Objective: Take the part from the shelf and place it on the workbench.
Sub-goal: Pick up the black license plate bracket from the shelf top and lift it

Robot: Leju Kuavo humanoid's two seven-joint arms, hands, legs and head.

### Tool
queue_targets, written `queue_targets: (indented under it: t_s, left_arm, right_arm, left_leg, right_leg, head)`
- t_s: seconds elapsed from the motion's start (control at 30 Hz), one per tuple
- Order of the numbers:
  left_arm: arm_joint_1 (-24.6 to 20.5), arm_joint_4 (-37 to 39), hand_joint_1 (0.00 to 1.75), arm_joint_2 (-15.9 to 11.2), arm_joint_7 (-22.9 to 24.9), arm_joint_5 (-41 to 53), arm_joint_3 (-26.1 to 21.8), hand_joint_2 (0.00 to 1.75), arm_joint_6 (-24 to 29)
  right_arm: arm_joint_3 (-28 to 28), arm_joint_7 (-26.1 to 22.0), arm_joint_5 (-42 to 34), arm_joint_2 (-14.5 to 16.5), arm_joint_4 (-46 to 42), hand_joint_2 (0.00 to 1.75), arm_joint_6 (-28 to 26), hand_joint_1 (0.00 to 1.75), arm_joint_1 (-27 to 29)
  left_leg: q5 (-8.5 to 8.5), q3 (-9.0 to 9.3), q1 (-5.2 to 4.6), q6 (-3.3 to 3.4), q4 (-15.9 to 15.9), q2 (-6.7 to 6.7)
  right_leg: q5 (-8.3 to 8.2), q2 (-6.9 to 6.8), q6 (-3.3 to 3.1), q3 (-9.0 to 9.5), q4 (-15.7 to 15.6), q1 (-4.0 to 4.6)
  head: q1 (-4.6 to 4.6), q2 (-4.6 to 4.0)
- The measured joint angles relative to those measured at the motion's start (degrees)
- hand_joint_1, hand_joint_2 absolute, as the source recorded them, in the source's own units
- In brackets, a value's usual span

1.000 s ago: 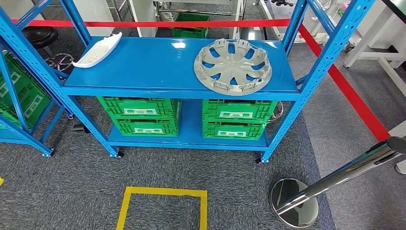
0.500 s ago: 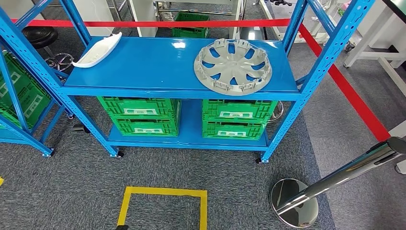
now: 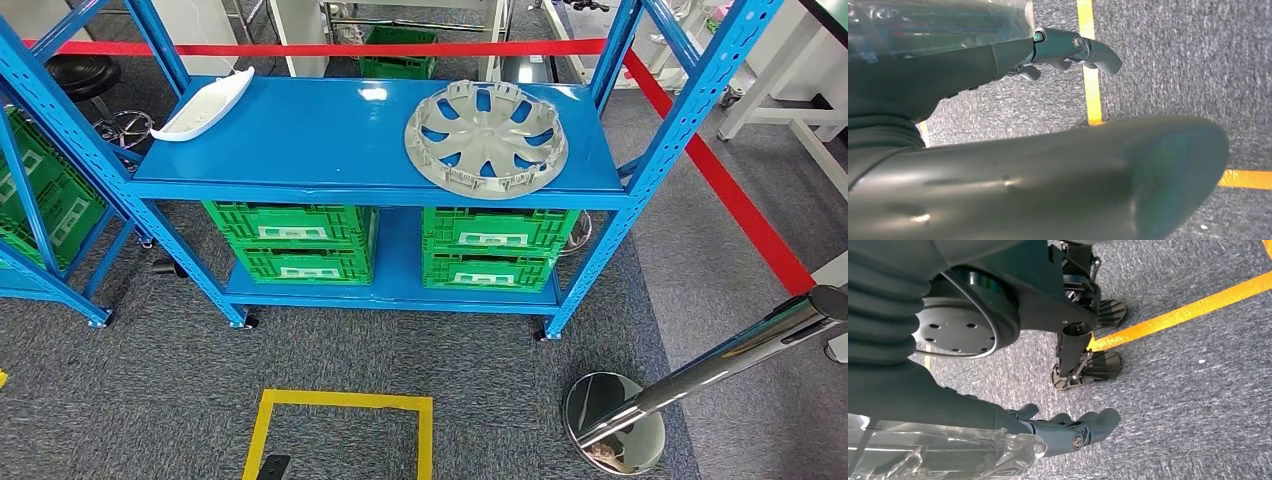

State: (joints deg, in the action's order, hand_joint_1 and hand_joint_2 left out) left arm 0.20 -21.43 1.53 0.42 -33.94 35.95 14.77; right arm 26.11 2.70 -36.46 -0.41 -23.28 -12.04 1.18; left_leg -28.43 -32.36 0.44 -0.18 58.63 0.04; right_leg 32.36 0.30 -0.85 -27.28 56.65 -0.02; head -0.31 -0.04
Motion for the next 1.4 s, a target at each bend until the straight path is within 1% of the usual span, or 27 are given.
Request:
queue_targets:
  t_s: [0.13, 0.43, 0.53, 0.63, 0.77, 0.97, 1.1, 1.23, 1.4]
  left_arm:
    - [-1.0, 0.12, 0.0, -0.04, 0.0, -3.69, 4.92, 0.0, 1.32]
    - [-2.92, 0.41, 0.0, -0.14, -0.02, -11.32, 14.41, 0.0, 3.93]
    - [-3.52, 0.55, 0.0, -0.16, -0.07, -13.69, 17.34, 0.0, 4.67]
    - [-4.26, 0.79, 0.0, -0.17, -0.16, -15.49, 20.51, 0.0, 5.12]
    - [-4.95, 1.1, 0.0, -0.2, -0.2, -17.05, 24.15, 0.0, 5.51]
    - [-5.63, 1.59, 0.0, -0.22, -0.22, -18.23, 28.33, 0.0, 5.66]
    - [-6.03, 1.86, 0.0, -0.22, -0.21, -18.68, 30.4, 0.0, 5.66]
    - [-6.43, 2.03, 0.0, -0.26, -0.17, -19.07, 32.2, 0.0, 5.62]
    - [-6.73, 2.1, 0.0, -0.31, 0.1, -19.13, 33.69, 0.0, 5.4]
  right_arm:
    - [3.73, -0.65, -3.97, -1.16, 0.04, 0.0, -2.47, 0.0, -1.61]
    - [10.52, -2.49, -11.56, -5.85, -1.03, 0.0, -10.39, 0.0, -5.35]
    - [12.49, -3.2, -13.3, -7.96, -2.2, 0.0, -13.58, 0.0, -6.5]
    - [14.0, -3.49, -13.31, -10.65, -3.98, 0.0, -16.48, 0.0, -7.98]
    - [14.51, -2.01, -9.55, -13.88, -7.52, 0.0, -19.22, 0.0, -9.01]
    - [14.78, 2.33, -1.24, -17.69, -13.79, 0.0, -21.44, 0.0, -9.68]
    - [14.7, 5.08, 4.23, -19.75, -17.8, 0.0, -22.34, 0.0, -10.47]
    - [14.68, 8.66, 11.59, -21.89, -21.94, 0.0, -22.62, 0.0, -12.5]
    - [14.77, 12.95, 20.91, -23.39, -25.8, 0.0, -22.0, 0.0, -15.34]
  left_leg:
    - [0.02, 0.0, 0.0, 0.02, 0.0, 0.0]
    - [0.07, -0.01, -0.03, 0.07, 0.01, 0.0]
    - [0.08, -0.01, -0.04, 0.09, 0.0, -0.01]
    - [0.11, -0.01, -0.05, 0.11, 0.01, -0.01]
    - [0.12, -0.01, -0.05, 0.11, 0.01, -0.02]
    - [0.13, -0.01, -0.06, 0.1, 0.0, -0.03]
    - [0.14, -0.02, -0.06, 0.1, 0.0, -0.04]
    - [0.16, -0.02, -0.07, 0.1, 0.0, -0.05]
    - [0.2, -0.03, -0.07, 0.08, 0.0, -0.06]
  right_leg:
    - [-0.01, 0.0, 0.0, 0.02, 0.0, 0.0]
    - [-0.04, -0.03, 0.0, 0.05, 0.01, -0.02]
    - [-0.06, -0.03, -0.01, 0.04, 0.01, -0.02]
    - [-0.07, -0.05, 0.0, 0.04, 0.01, -0.03]
    - [-0.09, -0.08, 0.02, 0.05, 0.01, -0.03]
    - [-0.09, -0.1, 0.03, 0.04, 0.01, -0.02]
    - [-0.09, -0.11, 0.03, 0.04, 0.03, -0.02]
    - [-0.09, -0.12, 0.03, 0.02, 0.06, -0.03]
    - [-0.1, -0.14, 0.02, 0.02, 0.08, -0.03]
  head:
    - [0.0, 0.0]
    - [0.0, 0.0]
    - [-0.01, 0.0]
    - [0.0, 0.0]
    - [-0.01, 0.0]
    - [-0.01, 0.0]
    - [0.0, 0.0]
    - [-0.01, 0.0]
    - [-0.01, 0.0]
